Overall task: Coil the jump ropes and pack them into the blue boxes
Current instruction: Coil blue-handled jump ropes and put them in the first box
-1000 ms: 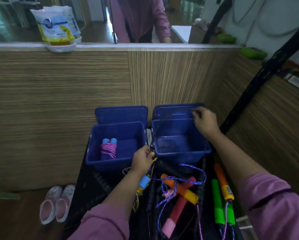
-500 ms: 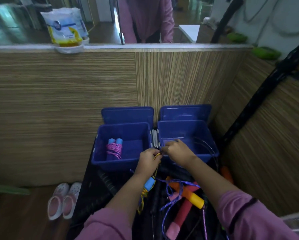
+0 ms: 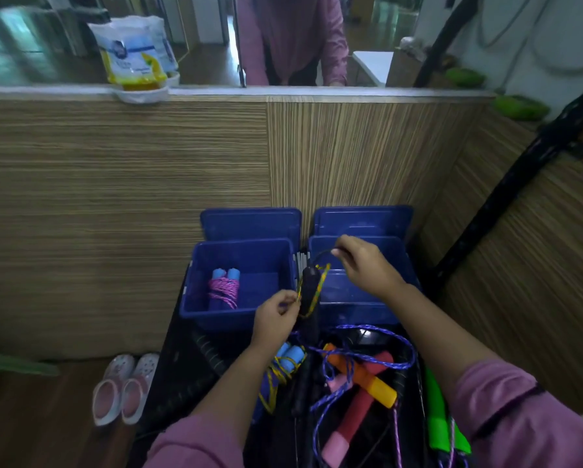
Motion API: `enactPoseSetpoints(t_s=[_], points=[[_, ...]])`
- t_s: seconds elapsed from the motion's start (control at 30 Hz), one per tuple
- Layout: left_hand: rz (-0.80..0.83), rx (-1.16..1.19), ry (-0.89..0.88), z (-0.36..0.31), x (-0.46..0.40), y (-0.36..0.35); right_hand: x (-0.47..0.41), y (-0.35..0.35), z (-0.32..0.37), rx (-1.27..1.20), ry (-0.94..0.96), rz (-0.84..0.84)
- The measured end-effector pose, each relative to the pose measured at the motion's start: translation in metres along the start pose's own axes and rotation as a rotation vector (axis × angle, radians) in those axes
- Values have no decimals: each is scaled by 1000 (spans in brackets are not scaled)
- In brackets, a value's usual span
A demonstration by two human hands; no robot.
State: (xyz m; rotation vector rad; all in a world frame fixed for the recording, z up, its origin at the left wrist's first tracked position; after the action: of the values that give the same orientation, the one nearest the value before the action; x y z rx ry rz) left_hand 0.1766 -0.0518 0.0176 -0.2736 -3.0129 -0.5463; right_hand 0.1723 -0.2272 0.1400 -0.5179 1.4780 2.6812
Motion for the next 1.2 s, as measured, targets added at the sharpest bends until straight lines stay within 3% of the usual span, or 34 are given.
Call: enactPoseSetpoints(t_s=[0.07,0.2,0.37,0.53,0.63,0.77,0.93,1.1,1.2], points=[[-44,43,-4,-4,0,5,3,-4,1,-25,-17,-5],[-193,-58,-200,-30,3,16,6,-11,7,-54,-28,-14],[-45,16,-68,-24,3,-2,6,-11,16,-95,-14,-8],[93,-111,80,-10,4,-7,12,-1,13,-309,-57,-86],[47,-250,-2,-16,5,1,15,0,0,-571,-183,-118],[-86,-357,-161,-33,10,0,16,-3,2,-696,-229,-101],[156,-514,-50,-16,8,-20,18,4,9,-818,-238,-87],[179,-85,-33,-30,8,-24,17,-1,5,-803,-273,-56],[279,8,86,-22,3,-30,19,-2,0,-767,-285,-58]])
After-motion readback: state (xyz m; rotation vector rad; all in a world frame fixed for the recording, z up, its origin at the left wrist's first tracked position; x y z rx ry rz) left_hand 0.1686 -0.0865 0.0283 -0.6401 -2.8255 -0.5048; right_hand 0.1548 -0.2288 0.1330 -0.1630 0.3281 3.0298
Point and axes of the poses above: each hand's wrist, its own x-axis away from the middle knuckle, its own y-axis out of the back of the hand, z = x × y, the point moved 9 cm from there along -x, towards the middle knuckle, and after that the axes turned 5 degrees about y, right-handed, at the moved point
